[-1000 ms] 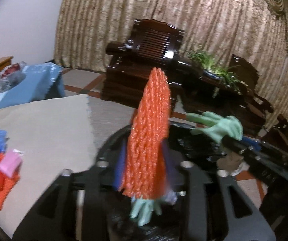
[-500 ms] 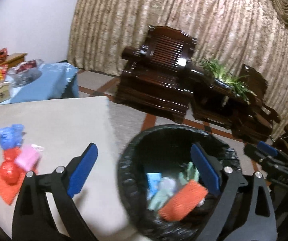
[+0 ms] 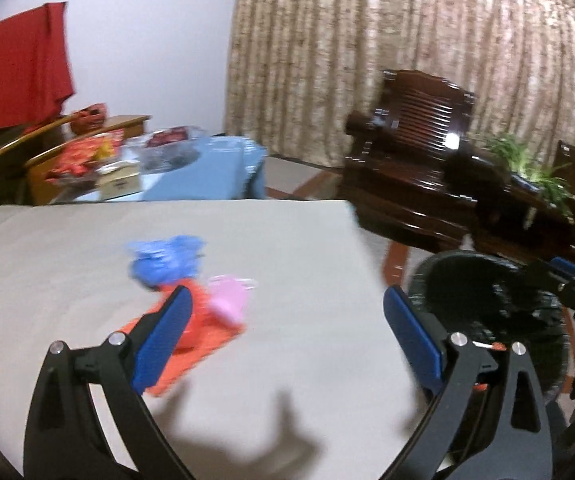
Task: Collect trash
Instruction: 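Grasp the red plastic bag with the left tool while the right tool grasps the pink bag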
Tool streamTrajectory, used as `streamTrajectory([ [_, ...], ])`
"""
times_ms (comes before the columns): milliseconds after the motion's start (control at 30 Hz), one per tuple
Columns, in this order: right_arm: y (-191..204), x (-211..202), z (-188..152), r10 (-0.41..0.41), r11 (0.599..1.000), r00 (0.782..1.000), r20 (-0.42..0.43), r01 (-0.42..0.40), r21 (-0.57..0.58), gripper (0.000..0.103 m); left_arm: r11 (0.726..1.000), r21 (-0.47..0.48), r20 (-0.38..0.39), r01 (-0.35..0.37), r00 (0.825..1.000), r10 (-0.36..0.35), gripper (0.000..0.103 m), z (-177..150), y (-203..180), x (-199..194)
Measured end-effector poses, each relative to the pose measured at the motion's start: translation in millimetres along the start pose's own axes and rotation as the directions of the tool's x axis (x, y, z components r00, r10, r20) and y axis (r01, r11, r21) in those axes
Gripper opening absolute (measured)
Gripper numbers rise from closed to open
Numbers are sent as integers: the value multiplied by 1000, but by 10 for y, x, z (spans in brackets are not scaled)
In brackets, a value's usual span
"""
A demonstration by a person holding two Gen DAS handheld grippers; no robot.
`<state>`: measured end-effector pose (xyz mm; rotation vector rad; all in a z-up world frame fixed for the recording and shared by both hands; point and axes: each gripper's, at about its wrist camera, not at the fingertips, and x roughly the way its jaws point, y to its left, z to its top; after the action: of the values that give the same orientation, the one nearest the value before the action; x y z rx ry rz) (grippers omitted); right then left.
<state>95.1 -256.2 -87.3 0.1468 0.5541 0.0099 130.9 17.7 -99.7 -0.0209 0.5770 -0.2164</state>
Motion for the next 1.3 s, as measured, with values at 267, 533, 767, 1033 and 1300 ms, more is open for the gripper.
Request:
streamTrajectory([
  [267,590,412,51,89,993,996,-32,-91,-70,98,987,-82,-19,-140,990,139,93,-83,718,-16],
  [533,995,817,52,123,985,990,-66,-130,-110,98,974,-129,-70,-187,981,179,93,-166,1105,186],
  [767,1135,1166,31,128,983,986,-108,-141,-115,98,978,-108,-112,-178,980,166,93,-240,1097,537],
  [1033,1159,1384,11,121,983,983,-142,-138,-120,98,983,-101,-198,-153,971,131,78,-352,1070,1006],
  [1300,1245,1511,-31,125,979,978,-167,-149,-137,98,992,-117,-221,-43,975,16,37,-358,1011,1193],
])
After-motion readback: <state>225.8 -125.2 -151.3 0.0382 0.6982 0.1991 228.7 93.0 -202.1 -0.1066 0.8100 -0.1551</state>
